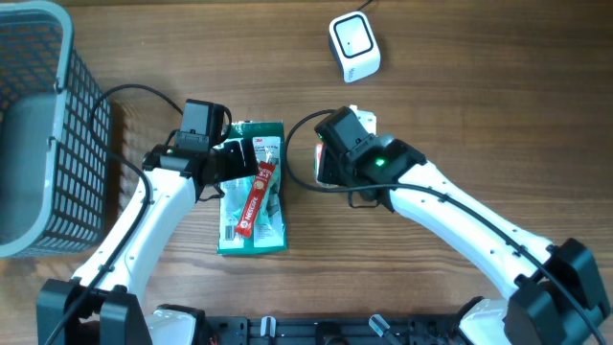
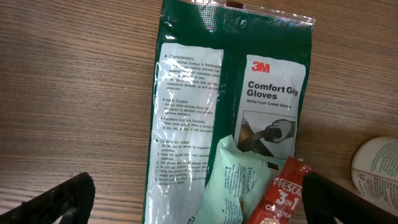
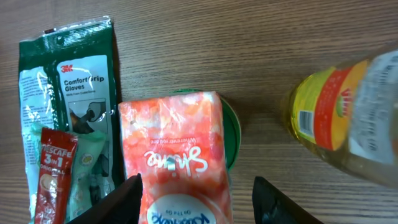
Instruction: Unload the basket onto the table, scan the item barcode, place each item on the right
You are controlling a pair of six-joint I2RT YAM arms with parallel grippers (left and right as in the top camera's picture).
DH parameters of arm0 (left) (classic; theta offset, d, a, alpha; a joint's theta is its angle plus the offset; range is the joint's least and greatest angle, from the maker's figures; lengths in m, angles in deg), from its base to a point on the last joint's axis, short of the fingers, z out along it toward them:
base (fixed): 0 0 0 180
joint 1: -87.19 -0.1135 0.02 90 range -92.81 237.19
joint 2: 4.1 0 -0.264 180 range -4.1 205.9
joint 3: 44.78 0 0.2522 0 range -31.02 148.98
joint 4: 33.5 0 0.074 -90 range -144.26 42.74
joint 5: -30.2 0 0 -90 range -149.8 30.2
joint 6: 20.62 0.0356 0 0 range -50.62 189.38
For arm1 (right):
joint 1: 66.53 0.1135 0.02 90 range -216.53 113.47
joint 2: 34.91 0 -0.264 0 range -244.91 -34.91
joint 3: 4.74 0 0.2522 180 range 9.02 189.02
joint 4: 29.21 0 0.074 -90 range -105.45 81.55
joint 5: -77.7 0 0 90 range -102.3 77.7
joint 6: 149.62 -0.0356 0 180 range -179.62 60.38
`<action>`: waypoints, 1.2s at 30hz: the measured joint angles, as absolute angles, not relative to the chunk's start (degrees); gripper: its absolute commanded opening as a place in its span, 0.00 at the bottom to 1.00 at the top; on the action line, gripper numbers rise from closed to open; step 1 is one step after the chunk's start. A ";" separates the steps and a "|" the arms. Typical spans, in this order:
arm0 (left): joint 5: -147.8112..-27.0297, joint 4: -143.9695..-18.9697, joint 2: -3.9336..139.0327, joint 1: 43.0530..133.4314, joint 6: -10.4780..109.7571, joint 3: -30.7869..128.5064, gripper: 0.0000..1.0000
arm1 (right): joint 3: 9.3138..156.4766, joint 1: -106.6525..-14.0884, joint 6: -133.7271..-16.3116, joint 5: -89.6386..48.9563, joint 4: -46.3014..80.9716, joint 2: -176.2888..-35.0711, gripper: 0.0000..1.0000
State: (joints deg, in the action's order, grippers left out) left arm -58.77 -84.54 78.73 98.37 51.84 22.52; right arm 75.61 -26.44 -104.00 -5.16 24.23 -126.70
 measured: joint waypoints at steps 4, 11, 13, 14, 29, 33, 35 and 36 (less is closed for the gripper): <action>-58.77 -84.54 78.73 98.37 51.84 22.52 1.00 | 75.61 -26.44 -101.51 -6.98 22.35 -127.98 0.45; -58.77 -84.54 78.73 98.37 51.84 22.52 1.00 | 75.61 -26.44 -98.93 -10.78 20.21 -127.98 0.44; -58.74 -84.54 78.73 98.37 51.84 22.52 1.00 | 75.61 -26.44 -97.82 -13.10 18.70 -127.98 0.43; -58.77 -84.54 78.73 98.37 51.84 22.52 1.00 | 75.61 -26.44 -97.25 -14.30 18.02 -127.98 0.43; -58.77 -84.54 78.73 98.37 51.84 22.52 1.00 | 75.61 -24.93 -95.04 -21.05 17.48 -127.98 0.46; -58.74 -84.54 78.73 98.37 51.84 22.52 1.00 | 75.61 -24.93 -94.97 -21.12 17.50 -127.98 0.50; -58.77 -84.54 78.71 98.37 51.84 22.52 1.00 | 75.61 -24.95 -94.63 -21.10 17.61 -127.98 0.58; -58.77 -84.54 78.73 98.37 51.84 22.52 1.00 | 75.61 -24.95 -94.10 -21.07 17.89 -127.96 0.59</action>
State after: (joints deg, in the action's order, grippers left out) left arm -58.77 -84.54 78.73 98.37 51.84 22.52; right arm 75.61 -24.95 -94.10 -21.07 17.89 -127.96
